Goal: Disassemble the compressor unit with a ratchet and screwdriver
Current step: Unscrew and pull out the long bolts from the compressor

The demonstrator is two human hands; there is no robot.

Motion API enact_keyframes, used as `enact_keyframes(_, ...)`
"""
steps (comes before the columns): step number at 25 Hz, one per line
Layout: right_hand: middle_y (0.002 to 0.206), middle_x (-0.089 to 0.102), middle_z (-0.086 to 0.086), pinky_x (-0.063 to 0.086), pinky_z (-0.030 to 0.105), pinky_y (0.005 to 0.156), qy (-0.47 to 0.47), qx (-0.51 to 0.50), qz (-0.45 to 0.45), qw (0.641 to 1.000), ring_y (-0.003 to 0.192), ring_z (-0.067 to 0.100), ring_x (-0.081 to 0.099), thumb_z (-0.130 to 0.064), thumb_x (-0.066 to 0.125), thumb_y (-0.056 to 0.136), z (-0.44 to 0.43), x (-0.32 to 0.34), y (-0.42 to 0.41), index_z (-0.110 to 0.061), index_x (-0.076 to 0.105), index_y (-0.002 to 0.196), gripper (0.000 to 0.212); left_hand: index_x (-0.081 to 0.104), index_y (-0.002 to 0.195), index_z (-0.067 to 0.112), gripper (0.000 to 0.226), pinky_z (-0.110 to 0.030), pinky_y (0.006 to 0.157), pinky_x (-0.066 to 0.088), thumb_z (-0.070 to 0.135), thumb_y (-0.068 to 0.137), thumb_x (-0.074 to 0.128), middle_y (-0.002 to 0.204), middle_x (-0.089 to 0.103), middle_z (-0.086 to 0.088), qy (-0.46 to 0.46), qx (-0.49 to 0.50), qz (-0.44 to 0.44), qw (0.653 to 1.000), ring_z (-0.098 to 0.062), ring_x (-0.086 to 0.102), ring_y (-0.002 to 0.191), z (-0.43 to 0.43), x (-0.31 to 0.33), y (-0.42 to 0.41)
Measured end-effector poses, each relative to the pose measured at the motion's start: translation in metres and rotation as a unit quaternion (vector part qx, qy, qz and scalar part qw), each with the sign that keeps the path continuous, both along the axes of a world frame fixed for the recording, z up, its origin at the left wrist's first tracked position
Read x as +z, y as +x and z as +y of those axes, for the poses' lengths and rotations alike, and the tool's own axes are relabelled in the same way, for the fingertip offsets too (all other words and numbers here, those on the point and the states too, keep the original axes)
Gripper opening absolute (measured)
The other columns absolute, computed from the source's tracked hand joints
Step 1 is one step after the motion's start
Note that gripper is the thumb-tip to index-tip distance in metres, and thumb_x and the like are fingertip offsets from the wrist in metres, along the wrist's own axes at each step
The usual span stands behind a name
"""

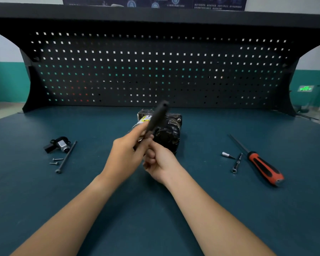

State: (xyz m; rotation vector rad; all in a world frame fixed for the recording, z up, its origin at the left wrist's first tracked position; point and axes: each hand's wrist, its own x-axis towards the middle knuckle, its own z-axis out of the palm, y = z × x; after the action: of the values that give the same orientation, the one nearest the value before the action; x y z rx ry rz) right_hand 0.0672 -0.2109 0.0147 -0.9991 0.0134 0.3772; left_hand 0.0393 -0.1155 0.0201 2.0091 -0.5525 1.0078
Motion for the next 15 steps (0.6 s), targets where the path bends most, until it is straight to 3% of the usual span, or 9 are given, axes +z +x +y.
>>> enact_keyframes(4, 0.031, 0.029, -0.008, 0.018, 0.022, 0.049, 0.025, 0.034, -0.008, 0.999, 0.027, 0.003, 0.023, -0.02, 0.04, 0.097, 0.001, 0.001, -0.002, -0.019, 0.038, 0.06, 0.037, 0.042, 0.12, 0.016, 0.033, -0.017, 0.047, 0.048, 0.01, 0.091, 0.055, 0.08, 0.069, -0.002, -0.22, 0.002, 0.119, 0.968, -0.001, 0.052, 0.042, 0.009, 0.004, 0.007)
enact_keyframes(6, 0.031, 0.028, -0.008, 0.019, 0.021, 0.048, 0.029, 0.039, -0.009, 0.999, 0.026, 0.004, 0.023, -0.021, 0.039, 0.098, 0.002, 0.001, -0.002, -0.018, 0.036, 0.059, 0.039, 0.04, 0.125, 0.014, 0.036, -0.023, 0.049, 0.051, 0.012, 0.092, 0.054, 0.08, 0.066, -0.004, -0.251, 0.016, 0.146, 0.957, -0.005, 0.053, 0.042, 0.011, 0.004, 0.009)
enact_keyframes(9, 0.029, 0.025, -0.006, 0.016, 0.021, 0.049, 0.036, 0.032, 0.008, 0.999, 0.025, 0.005, 0.022, -0.02, 0.041, 0.098, 0.001, 0.002, -0.002, -0.019, 0.038, 0.061, 0.037, 0.041, 0.134, 0.016, 0.049, -0.014, 0.056, 0.05, 0.009, 0.089, 0.06, 0.078, 0.058, 0.013, -0.129, 0.037, 0.089, 0.987, 0.003, 0.055, 0.05, 0.005, 0.002, 0.003)
enact_keyframes(12, 0.029, 0.024, -0.007, 0.02, 0.019, 0.047, 0.015, 0.02, 0.018, 1.0, 0.025, 0.006, 0.022, -0.019, 0.041, 0.096, 0.0, 0.001, -0.002, -0.02, 0.041, 0.059, 0.037, 0.055, 0.127, 0.018, 0.05, 0.001, 0.063, 0.036, 0.001, 0.081, 0.067, 0.082, 0.053, 0.025, 0.031, 0.042, 0.021, 0.998, 0.014, 0.051, 0.06, 0.0, 0.0, -0.001)
enact_keyframes(15, 0.031, 0.026, -0.007, 0.019, 0.021, 0.049, 0.019, 0.021, 0.021, 0.999, 0.026, 0.005, 0.022, -0.023, 0.045, 0.095, -0.001, 0.001, -0.003, -0.021, 0.042, 0.056, 0.039, 0.053, 0.119, 0.034, 0.048, -0.004, 0.058, 0.041, 0.006, 0.083, 0.067, 0.078, 0.057, 0.025, -0.02, 0.04, 0.009, 0.999, 0.009, 0.053, 0.056, -0.001, 0.0, -0.002)
